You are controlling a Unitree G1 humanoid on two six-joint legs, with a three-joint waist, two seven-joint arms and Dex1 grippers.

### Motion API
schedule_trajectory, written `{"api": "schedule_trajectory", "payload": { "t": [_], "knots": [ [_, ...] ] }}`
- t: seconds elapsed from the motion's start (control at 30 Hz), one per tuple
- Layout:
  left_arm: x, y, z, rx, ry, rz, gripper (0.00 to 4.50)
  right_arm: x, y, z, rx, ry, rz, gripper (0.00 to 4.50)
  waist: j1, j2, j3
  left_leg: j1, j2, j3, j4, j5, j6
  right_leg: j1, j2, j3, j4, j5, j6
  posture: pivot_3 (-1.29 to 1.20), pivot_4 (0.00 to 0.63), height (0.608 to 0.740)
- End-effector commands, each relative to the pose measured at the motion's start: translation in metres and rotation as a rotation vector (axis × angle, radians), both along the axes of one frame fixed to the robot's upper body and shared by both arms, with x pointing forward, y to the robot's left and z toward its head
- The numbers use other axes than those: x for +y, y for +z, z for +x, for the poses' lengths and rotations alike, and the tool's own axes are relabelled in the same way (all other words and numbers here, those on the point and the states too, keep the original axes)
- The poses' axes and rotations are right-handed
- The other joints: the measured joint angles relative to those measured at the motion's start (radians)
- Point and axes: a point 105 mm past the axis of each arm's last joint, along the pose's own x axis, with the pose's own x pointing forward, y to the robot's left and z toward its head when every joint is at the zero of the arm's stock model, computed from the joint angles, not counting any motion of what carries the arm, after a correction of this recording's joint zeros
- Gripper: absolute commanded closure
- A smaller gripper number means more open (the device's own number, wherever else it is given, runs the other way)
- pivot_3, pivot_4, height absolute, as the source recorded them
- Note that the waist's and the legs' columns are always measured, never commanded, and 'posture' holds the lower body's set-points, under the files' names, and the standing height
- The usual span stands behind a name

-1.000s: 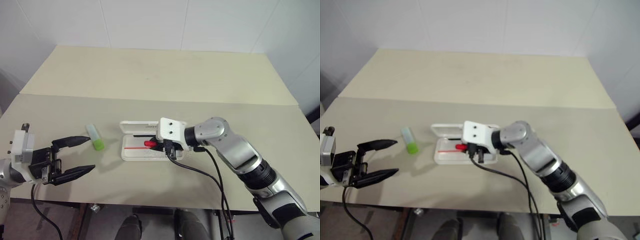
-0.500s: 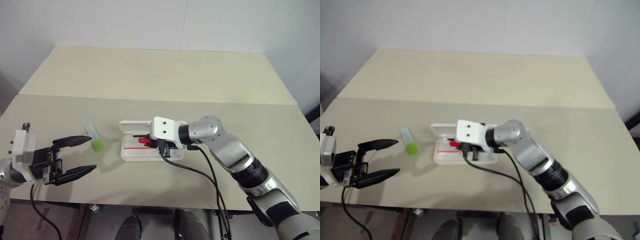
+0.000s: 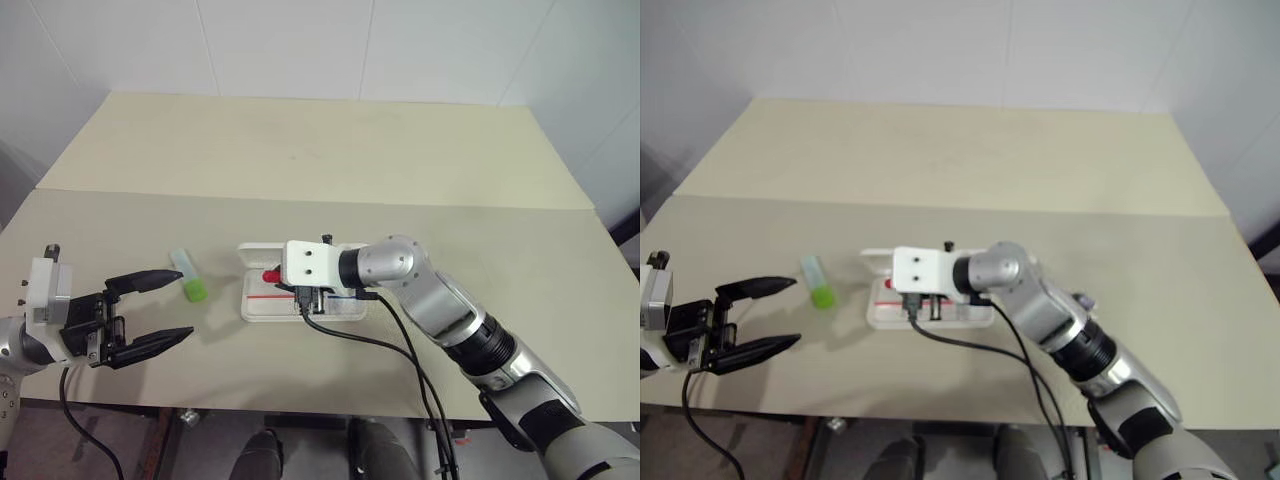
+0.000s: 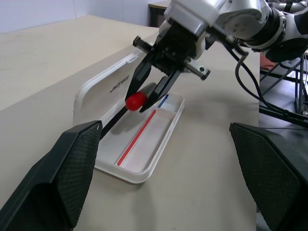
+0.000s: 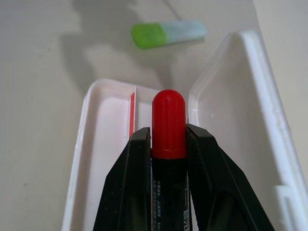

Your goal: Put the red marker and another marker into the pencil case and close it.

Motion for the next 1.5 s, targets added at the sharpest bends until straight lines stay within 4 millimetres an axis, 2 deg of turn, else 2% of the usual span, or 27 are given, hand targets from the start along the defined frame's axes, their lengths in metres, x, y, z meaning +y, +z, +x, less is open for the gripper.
{"api": "schedule_trajectory", "payload": {
  "t": [0.03,0.07,0.37,0.67,0.8,0.97,1.13,1.27,1.5],
  "knots": [
    [-0.003,0.008,-0.004,-0.035,-0.013,0.009,0.00,0.007,0.009,-0.001,-0.069,0.022,0.009,3.08,-0.001,0.000,0.000,0.000,0.000,0.000,0.000,0.000,0.000,0.000,0.000,0.000,0.000,0.000,0.000,0.00,0.150,0.740],
    [-0.004,0.008,-0.004,-0.036,-0.012,0.009,0.00,0.008,0.008,0.000,-0.072,0.022,0.007,3.08,-0.002,0.000,0.000,0.000,0.000,0.000,0.000,0.000,0.000,0.000,0.000,0.000,0.000,0.000,0.000,0.00,0.150,0.740],
    [-0.003,0.008,-0.004,-0.038,-0.003,0.009,0.00,0.010,0.008,-0.002,-0.065,0.030,0.017,0.03,-0.012,0.000,0.000,0.000,0.000,0.000,0.000,0.000,0.000,0.000,0.000,0.000,0.000,0.000,0.000,0.00,0.150,0.740],
    [-0.005,0.008,-0.003,-0.041,-0.005,0.004,0.00,0.001,0.012,-0.017,0.044,0.089,0.054,0.03,-0.016,0.000,0.000,0.000,0.000,0.000,0.000,0.000,0.000,0.000,0.000,0.000,0.000,0.000,0.000,0.00,0.150,0.740],
    [-0.006,0.006,-0.003,-0.037,-0.003,0.002,0.00,-0.015,0.013,-0.029,0.140,0.140,0.060,0.03,-0.015,0.000,0.000,0.000,0.000,0.000,0.000,0.000,0.000,0.000,0.000,0.000,0.000,0.000,0.000,0.00,0.150,0.740],
    [-0.005,0.004,-0.001,-0.048,0.042,-0.005,0.00,-0.034,0.015,-0.036,0.218,0.166,0.062,0.03,-0.015,0.000,0.000,0.000,0.000,0.000,0.000,0.000,0.000,0.001,0.000,0.000,0.000,0.000,0.000,0.00,0.150,0.740],
    [0.009,-0.003,0.015,-0.040,0.271,0.002,0.00,-0.052,0.024,-0.042,0.287,0.198,0.112,0.03,-0.015,0.000,0.000,0.000,0.000,-0.001,0.000,0.000,0.000,0.000,0.000,0.000,0.000,0.000,0.000,0.00,0.150,0.740],
    [0.020,-0.008,0.033,-0.017,0.518,-0.046,0.00,-0.078,0.031,-0.037,0.296,0.189,0.179,0.03,-0.009,0.000,0.000,0.000,0.000,-0.001,0.000,0.000,0.000,0.001,-0.001,0.000,0.000,0.000,0.001,0.00,0.150,0.740],
    [0.019,-0.014,0.050,0.037,0.738,-0.147,0.00,-0.114,0.014,-0.020,0.285,0.127,0.193,0.03,0.008,-0.001,-0.001,0.000,-0.001,0.000,0.001,0.000,0.000,0.002,-0.001,0.000,0.000,0.001,0.002,0.00,0.150,0.740]
  ]
}}
